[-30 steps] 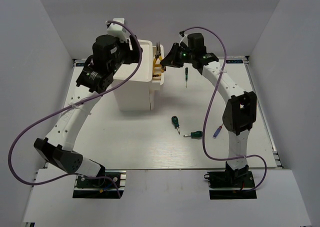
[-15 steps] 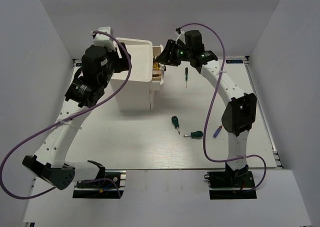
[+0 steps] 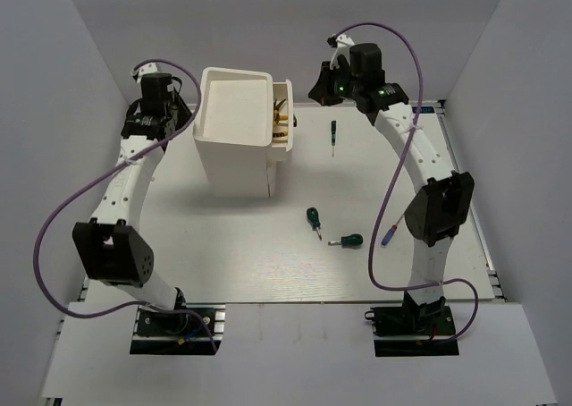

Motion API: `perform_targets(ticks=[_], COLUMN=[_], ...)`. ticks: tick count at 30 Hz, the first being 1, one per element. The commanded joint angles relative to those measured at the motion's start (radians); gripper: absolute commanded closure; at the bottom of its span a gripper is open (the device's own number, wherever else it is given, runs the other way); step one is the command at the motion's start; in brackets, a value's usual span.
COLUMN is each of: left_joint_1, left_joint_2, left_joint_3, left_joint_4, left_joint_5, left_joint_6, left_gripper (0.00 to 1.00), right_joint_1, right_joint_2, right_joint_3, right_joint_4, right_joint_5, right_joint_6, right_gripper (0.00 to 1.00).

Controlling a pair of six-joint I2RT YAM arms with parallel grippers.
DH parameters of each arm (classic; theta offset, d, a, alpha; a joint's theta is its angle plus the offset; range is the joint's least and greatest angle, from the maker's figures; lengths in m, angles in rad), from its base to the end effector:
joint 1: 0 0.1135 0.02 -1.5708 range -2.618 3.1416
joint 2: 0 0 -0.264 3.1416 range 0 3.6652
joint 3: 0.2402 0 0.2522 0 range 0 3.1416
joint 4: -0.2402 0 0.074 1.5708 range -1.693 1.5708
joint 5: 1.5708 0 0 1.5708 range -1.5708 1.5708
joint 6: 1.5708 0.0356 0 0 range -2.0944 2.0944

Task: Sort the tools into containers

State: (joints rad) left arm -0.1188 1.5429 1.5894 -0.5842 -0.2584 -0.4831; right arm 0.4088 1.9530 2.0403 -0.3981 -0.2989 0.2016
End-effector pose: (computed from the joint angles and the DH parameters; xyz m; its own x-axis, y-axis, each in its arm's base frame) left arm 0.3463 -0.0322 0.3932 -0.4024 -0.4043 -0.8214 -0.3277 0.9014 -0.2831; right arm 0.4180 0.1925 0.4065 -0.4025 0.0342 -0.9148 -0.5680 0.7743 0.2789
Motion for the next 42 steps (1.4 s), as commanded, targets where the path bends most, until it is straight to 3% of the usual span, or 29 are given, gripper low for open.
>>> perform_targets(ticks=[1, 6, 9, 10, 13, 17, 28, 32, 35, 37, 42], left_joint_1=[0.068, 0.091, 0.100, 0.100, 0.111, 0.111, 0.120, 0.130, 0.150, 0.179, 0.199], left_joint_2=[0.020, 0.072, 0.063, 0.042, 0.020, 0.032, 0.043, 0.034, 0.003, -0.030, -0.066], left_joint_3=[0.066, 0.051, -0.014, -0.054, -0.098, -0.098, -0.120, -0.085, -0.062, -0.062, -0.104], left_joint_4=[-0.037, 0.007, 0.092, 0.116, 0.216, 0.218, 0.225, 0.101, -0.011, -0.034, -0.043], left_joint_5=[0.116, 0.261, 0.361, 0.419, 0.528, 0.611, 0.657, 0.497, 0.287, 0.272, 0.300], left_joint_6=[-0.061, -0.052, -0.043, -0.032, -0.020, 0.012, 0.012, -0.001, -0.046, -0.046, -0.057], left_gripper=[0.54, 0.49, 0.49, 0.49, 0.49, 0.49, 0.47, 0.28, 0.22, 0.21, 0.21], right_joint_1=[-0.005, 0.016, 0.022, 0.024, 0.035, 0.048, 0.084, 0.084, 0.061, 0.032, -0.016], right_joint_2=[0.095, 0.199, 0.247, 0.257, 0.259, 0.241, 0.294, 0.255, 0.178, 0.155, 0.147], right_joint_3=[0.057, 0.159, 0.179, 0.181, 0.143, 0.081, 0.143, 0.111, -0.026, -0.052, -0.192], right_joint_4=[-0.106, -0.145, -0.131, -0.108, -0.012, 0.142, 0.212, 0.121, 0.133, 0.093, 0.085], right_joint_5=[0.050, 0.011, -0.142, -0.263, -0.411, -0.499, -0.622, -0.441, -0.344, -0.377, -0.554], right_joint_6=[-0.180, -0.244, -0.225, -0.209, -0.162, -0.105, 0.012, -0.129, -0.243, -0.350, -0.600], right_gripper=[1.00, 1.00, 1.00, 1.00, 1.00, 1.00, 1.00, 1.00, 0.70, 0.53, 0.22])
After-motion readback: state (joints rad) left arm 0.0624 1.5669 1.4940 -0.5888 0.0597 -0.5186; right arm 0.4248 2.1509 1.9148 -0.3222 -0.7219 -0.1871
